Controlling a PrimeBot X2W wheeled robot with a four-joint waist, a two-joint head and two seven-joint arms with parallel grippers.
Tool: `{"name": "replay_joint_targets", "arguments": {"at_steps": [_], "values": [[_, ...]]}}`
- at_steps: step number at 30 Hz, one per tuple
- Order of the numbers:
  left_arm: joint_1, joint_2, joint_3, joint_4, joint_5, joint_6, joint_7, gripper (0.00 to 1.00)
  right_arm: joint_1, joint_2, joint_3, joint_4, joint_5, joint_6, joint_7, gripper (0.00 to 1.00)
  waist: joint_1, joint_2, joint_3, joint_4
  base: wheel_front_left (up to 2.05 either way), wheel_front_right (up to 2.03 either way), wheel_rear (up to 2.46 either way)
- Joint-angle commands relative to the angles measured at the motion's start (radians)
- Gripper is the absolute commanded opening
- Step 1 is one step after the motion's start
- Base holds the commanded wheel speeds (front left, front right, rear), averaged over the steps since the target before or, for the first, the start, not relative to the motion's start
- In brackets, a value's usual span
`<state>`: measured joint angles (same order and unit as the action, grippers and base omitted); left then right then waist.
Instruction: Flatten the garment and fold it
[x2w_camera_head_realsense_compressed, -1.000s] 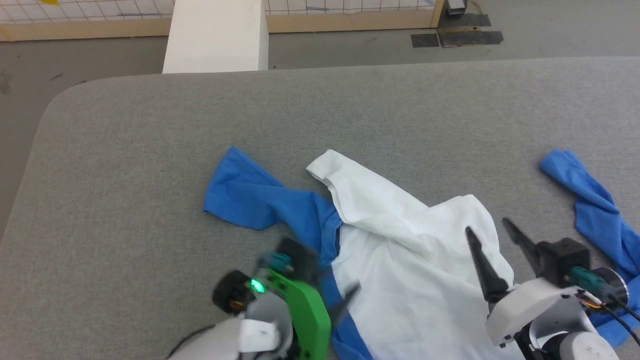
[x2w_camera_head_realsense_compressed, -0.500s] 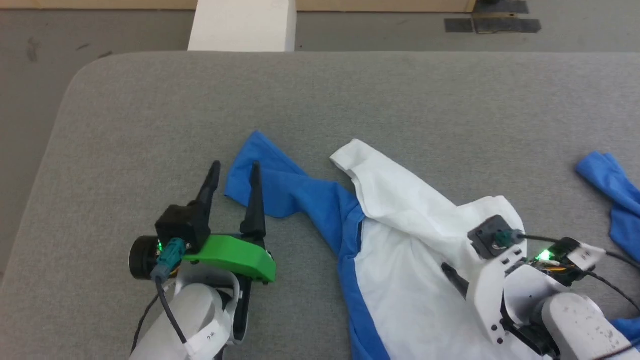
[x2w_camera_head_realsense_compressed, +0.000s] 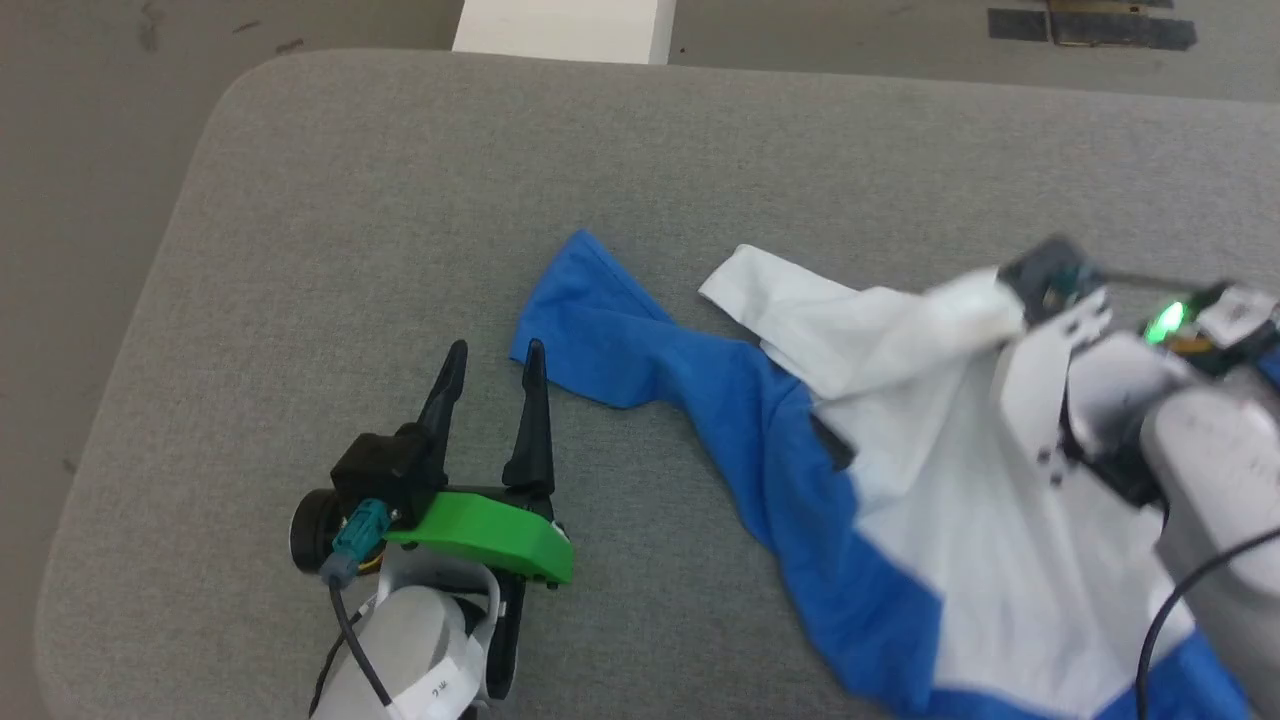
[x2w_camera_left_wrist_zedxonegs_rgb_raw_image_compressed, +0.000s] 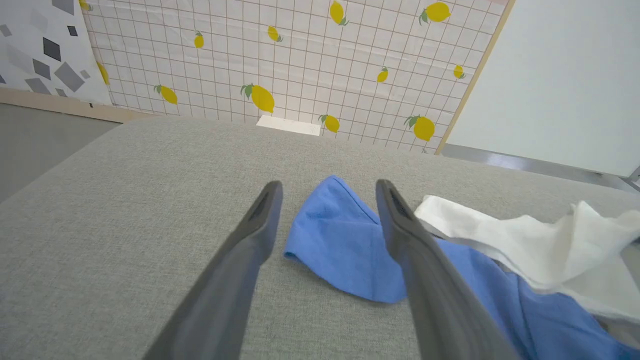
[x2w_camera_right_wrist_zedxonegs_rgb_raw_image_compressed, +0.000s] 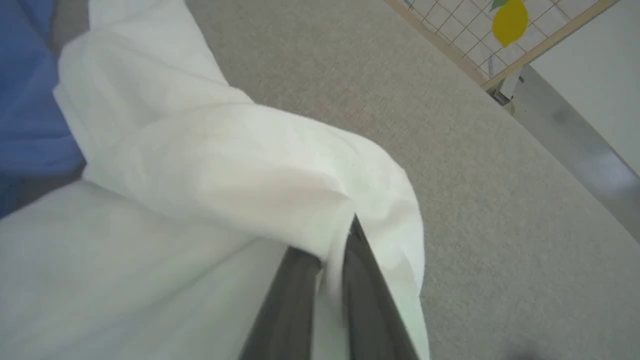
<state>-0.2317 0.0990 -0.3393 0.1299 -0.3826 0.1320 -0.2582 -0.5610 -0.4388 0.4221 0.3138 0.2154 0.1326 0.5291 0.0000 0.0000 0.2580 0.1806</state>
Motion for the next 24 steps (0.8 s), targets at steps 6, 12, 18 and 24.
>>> {"name": "replay_joint_targets", "arguments": {"at_steps": [6, 12, 18, 24], "values": [[-0.016, -0.035, 0.015, 0.021, 0.043, -0.045, -0.003, 1.00, -0.232, 0.019, -0.058, 0.156, -0.057, -0.002, -0.096, 0.00, 0.0000, 0.0000, 0.053, 0.072, 0.00, 0.00, 0.00], [-0.038, -0.047, 0.020, 0.025, 0.051, -0.060, -0.004, 1.00, -0.357, 0.055, -0.123, 0.318, -0.085, -0.002, -0.184, 0.00, 0.0000, 0.0000, 0.087, 0.106, 0.00, 0.00, 0.00], [-0.038, -0.048, 0.004, 0.022, 0.045, -0.058, -0.004, 1.00, -0.340, 0.090, -0.143, 0.390, -0.049, -0.002, -0.281, 1.00, 0.0000, 0.0000, 0.072, 0.079, 0.00, 0.00, 0.00], [-0.021, -0.049, -0.016, 0.047, 0.082, -0.085, -0.004, 1.00, -0.201, 0.124, -0.228, 0.289, 0.014, -0.002, -0.487, 1.00, 0.0000, 0.0000, 0.000, 0.003, 0.00, 0.00, 0.00]]}}
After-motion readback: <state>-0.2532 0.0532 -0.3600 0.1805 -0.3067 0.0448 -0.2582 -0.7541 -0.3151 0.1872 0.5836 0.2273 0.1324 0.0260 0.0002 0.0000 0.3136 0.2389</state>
